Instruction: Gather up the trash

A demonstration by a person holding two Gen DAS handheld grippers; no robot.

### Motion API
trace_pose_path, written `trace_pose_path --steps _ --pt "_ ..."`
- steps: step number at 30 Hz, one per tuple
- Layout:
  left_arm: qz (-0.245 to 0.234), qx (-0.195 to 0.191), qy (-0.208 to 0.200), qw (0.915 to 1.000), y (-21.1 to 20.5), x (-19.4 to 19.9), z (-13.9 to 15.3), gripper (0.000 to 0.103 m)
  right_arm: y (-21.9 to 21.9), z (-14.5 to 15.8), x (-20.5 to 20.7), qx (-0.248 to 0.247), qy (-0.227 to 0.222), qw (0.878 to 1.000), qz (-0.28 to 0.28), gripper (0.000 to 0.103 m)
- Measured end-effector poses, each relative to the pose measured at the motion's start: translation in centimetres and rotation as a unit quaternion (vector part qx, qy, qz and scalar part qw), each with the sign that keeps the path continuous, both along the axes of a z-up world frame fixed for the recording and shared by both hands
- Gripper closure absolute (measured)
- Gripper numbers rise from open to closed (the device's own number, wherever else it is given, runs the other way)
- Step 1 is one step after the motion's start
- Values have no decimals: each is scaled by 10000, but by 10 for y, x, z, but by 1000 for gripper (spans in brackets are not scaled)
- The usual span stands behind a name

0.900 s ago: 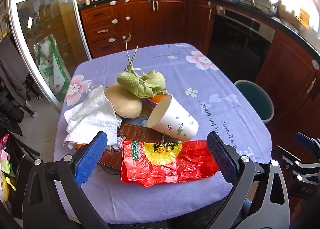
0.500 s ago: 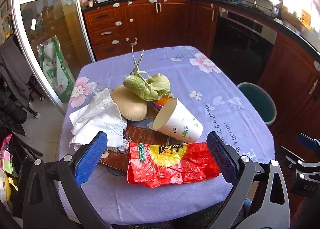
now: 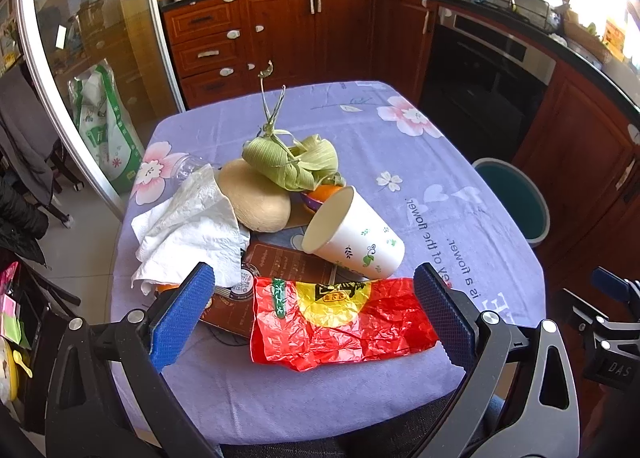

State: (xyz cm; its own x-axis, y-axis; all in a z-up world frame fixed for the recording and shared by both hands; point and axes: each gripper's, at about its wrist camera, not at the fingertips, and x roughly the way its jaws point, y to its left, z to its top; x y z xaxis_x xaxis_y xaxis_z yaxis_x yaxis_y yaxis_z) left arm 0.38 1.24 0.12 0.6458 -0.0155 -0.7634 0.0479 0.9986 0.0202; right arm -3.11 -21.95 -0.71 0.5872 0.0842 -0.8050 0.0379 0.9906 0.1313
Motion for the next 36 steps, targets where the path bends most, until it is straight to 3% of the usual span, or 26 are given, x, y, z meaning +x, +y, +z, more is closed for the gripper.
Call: trace_pose_path --steps 36 --pt "-77 -9 31 10000 -4 -3 -2 4 4 -8 2 -24 114 9999 52 6"
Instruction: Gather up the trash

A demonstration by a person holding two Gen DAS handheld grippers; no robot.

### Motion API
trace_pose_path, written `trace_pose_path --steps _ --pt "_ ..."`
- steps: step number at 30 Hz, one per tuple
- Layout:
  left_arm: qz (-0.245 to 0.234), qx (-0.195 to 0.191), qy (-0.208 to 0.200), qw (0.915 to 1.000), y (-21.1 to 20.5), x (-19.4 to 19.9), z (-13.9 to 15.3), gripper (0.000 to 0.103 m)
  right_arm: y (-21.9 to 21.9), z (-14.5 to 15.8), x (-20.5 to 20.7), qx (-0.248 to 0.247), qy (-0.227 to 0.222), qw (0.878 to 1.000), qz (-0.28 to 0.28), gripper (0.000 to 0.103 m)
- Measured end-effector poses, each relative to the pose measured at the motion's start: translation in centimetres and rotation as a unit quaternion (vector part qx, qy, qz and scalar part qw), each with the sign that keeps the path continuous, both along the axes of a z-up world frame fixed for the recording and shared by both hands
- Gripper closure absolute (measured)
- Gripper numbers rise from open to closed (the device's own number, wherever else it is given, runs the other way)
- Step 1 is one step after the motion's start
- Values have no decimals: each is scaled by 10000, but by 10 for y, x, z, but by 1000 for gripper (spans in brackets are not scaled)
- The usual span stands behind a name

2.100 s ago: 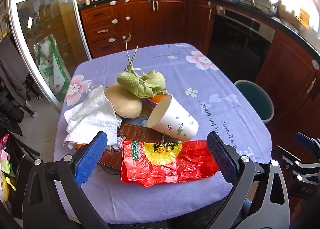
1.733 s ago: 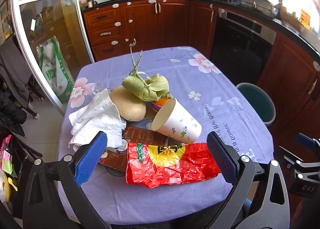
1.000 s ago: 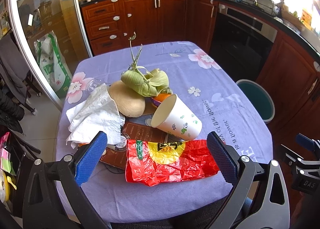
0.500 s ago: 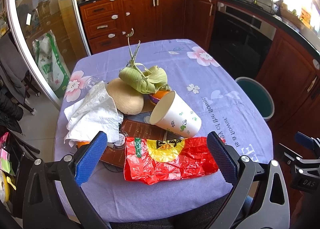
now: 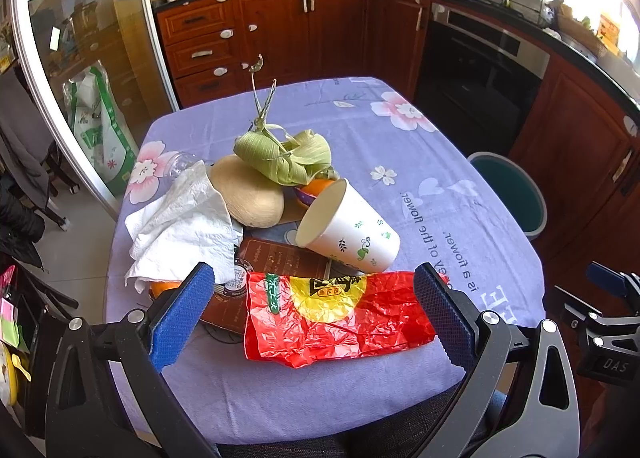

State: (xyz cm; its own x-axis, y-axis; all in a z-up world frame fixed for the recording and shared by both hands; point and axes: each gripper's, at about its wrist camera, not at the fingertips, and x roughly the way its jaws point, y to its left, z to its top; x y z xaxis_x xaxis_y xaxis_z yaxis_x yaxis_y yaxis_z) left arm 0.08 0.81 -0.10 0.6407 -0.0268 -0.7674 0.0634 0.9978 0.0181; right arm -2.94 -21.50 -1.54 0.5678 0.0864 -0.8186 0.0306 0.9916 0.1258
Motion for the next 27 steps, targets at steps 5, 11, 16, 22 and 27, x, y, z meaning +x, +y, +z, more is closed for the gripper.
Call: trace_pose_path --steps 5,11,16,22,27 --pt "-24 -1 4 10000 -2 0 -1 4 1 -2 0 -12 28 10000 18 6" --pt "-25 -1 4 10000 -2 0 -1 4 1 -2 0 -12 37 10000 23 6" --pt "-23 -2 8 10000 -2 0 -1 4 2 -3 1 -29 57 10000 43 6" --pt "-47 -17 33 10000 -4 -2 -5 4 4 -5 2 -63 83 9999 84 6" --pt "-62 -41 92 9999 -3 -1 -9 4 6 -10 3 -78 126 9998 131 6"
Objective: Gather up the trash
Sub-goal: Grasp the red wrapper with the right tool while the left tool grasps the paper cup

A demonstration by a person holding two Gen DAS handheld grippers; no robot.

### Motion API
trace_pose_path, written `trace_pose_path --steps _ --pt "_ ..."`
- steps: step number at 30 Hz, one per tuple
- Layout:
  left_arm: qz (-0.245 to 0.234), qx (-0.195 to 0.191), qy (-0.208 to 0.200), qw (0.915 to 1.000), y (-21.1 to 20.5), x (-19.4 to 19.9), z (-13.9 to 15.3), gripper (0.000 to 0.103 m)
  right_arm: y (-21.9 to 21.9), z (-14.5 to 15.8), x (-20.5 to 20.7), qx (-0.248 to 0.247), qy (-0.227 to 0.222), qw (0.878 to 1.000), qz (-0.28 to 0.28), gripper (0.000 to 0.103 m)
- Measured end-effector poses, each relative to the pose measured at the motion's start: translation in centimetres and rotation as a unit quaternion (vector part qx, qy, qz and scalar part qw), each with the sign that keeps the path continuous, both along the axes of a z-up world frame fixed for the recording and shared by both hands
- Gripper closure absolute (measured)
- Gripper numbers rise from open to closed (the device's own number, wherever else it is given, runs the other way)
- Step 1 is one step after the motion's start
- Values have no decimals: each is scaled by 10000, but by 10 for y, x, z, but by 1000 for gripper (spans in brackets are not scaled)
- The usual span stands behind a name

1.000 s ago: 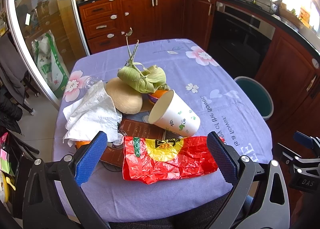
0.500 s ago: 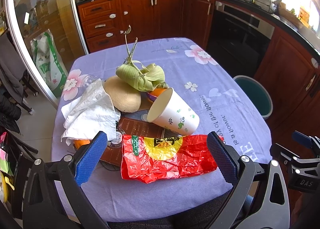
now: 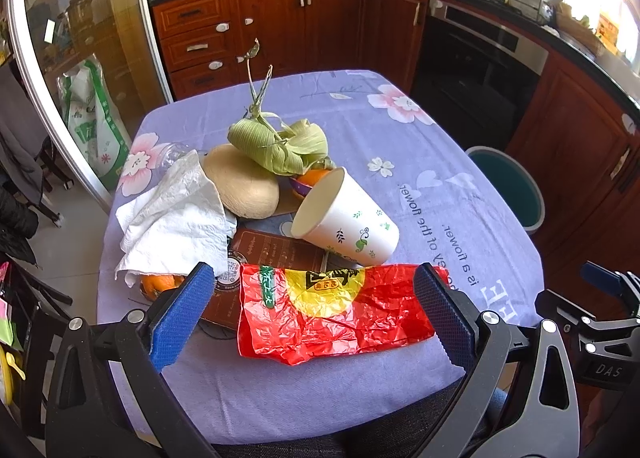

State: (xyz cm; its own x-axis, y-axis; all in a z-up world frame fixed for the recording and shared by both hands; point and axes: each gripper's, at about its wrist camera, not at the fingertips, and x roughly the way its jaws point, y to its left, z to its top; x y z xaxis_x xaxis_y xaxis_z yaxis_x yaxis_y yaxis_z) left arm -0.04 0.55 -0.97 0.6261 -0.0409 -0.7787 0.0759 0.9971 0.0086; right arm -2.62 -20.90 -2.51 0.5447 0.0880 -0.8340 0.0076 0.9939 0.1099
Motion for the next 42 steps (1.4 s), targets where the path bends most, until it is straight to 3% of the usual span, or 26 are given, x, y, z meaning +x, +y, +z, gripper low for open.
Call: trace_pose_path --steps 4,9,17,21,29,31,33,37,39,42 --pt "-41 -10 37 10000 4 4 -3 4 4 -4 1 1 27 9999 116 6" --pt "-325 -2 -43 9995 17 16 -4 4 21 -12 13 -1 68 9973 728 6" --pt "-624 121 77 9979 43 36 -20 4 60 -56 49 83 491 9849 1661 6" --pt "-841 239 45 9962 50 36 -22 4 75 -68 64 165 409 9799 1947 7" --pt "-992 361 155 9943 50 50 -25 4 89 -88 80 382 671 9716 2236 36" --pt "-1031 351 241 9938 47 54 -28 4 88 -88 78 400 667 9706 2279 54" --pt "-1124 378 278 9925 39 57 -29 4 87 -89 74 448 718 9695 2299 81" --pt "-1418 651 267 9874 16 61 -31 4 76 -84 68 660 784 9680 2291 94" --pt "-1634 736 287 9834 4 62 -33 5 67 -76 64 626 721 9705 2212 95" --pt "-1993 822 394 9757 -13 65 -39 19 50 -69 62 706 764 9730 2061 95"
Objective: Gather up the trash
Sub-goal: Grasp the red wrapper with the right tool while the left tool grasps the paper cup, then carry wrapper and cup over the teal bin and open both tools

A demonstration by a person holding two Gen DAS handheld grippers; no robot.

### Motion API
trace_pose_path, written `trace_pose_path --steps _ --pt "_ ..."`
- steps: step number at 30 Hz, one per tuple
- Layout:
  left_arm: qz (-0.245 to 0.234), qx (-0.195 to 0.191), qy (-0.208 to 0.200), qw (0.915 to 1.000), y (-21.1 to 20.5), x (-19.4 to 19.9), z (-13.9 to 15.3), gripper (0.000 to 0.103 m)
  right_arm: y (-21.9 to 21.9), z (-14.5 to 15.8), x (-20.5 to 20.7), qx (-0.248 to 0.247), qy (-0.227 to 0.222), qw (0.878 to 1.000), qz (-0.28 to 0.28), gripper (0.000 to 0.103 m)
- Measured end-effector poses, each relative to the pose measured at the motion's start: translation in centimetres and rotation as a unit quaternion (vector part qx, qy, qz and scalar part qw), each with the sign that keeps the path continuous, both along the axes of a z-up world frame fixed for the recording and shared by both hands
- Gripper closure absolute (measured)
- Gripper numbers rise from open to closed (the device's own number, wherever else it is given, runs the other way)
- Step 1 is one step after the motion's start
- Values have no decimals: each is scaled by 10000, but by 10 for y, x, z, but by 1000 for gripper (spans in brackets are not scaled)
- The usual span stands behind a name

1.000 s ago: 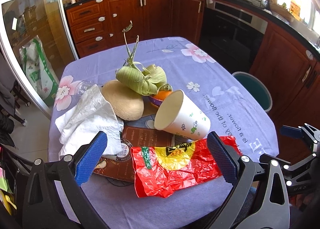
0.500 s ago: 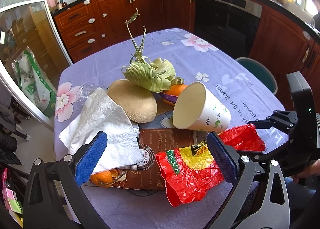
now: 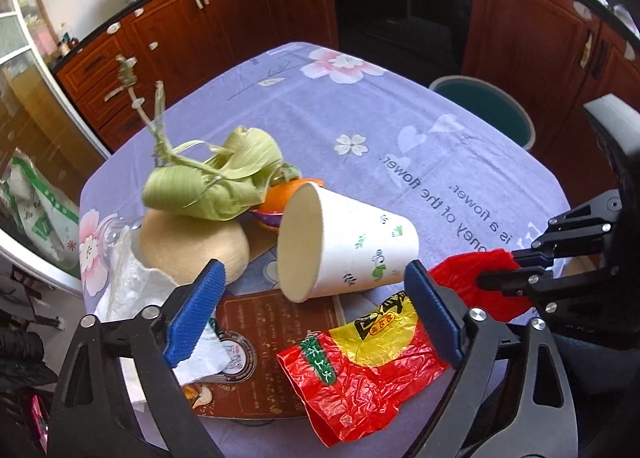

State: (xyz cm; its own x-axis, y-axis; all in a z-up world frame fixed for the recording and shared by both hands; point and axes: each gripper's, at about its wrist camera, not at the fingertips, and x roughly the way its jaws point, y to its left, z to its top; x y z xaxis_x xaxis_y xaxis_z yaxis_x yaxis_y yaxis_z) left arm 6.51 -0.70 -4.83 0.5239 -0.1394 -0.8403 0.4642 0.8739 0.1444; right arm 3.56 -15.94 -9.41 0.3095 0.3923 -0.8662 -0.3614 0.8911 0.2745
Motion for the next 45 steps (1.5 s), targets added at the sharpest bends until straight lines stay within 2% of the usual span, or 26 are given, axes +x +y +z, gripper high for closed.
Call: trace_pose_path --steps 1,3,6,7,9,12,17,24,28,32,35,38,45 --pt "-80 8 80 9999 -4 2 -3 23 -5 1 -1 -44 1 10000 -62 95" --pt "-172 -63 298 9994 -7 8 -9 43 -15 4 -2 -142 -13 9997 -185 95" --pt "-224 -263 593 9976 -7 12 -14 68 -34 8 -6 -161 -9 9989 -436 95" --pt "-264 -315 638 9971 -8 12 -14 70 -39 10 -6 -172 -34 9986 -508 95" --pt "-409 -372 694 9961 -13 6 -14 84 -49 14 -9 -217 -118 9977 -634 95" --pt "-603 -506 781 9938 -24 -5 -12 98 -61 21 -13 -270 -232 9961 -804 95" --pt "-612 -577 688 9941 -40 -17 -3 100 -84 40 -16 -409 -537 9910 -1159 95" --pt "-532 -806 451 9943 -63 -7 26 100 -131 77 -17 -522 -1083 9765 -1788 95" --pt "-770 -825 307 9931 -94 6 41 100 -168 99 -11 -705 -1433 9599 -2304 95" --pt "-1155 -869 291 9891 -135 22 49 100 -211 111 0 -961 -1657 9377 -2900 95" --pt "-1389 -964 383 9849 -166 37 47 100 -240 108 14 -1282 -1701 9217 -3243 95" --pt "-1597 -1043 510 9803 -196 53 41 100 -264 95 32 -1470 -1533 9137 -3465 95" --pt "-1882 -1164 902 9710 -254 94 16 100 -298 57 76 -1696 -947 9166 -3493 95"
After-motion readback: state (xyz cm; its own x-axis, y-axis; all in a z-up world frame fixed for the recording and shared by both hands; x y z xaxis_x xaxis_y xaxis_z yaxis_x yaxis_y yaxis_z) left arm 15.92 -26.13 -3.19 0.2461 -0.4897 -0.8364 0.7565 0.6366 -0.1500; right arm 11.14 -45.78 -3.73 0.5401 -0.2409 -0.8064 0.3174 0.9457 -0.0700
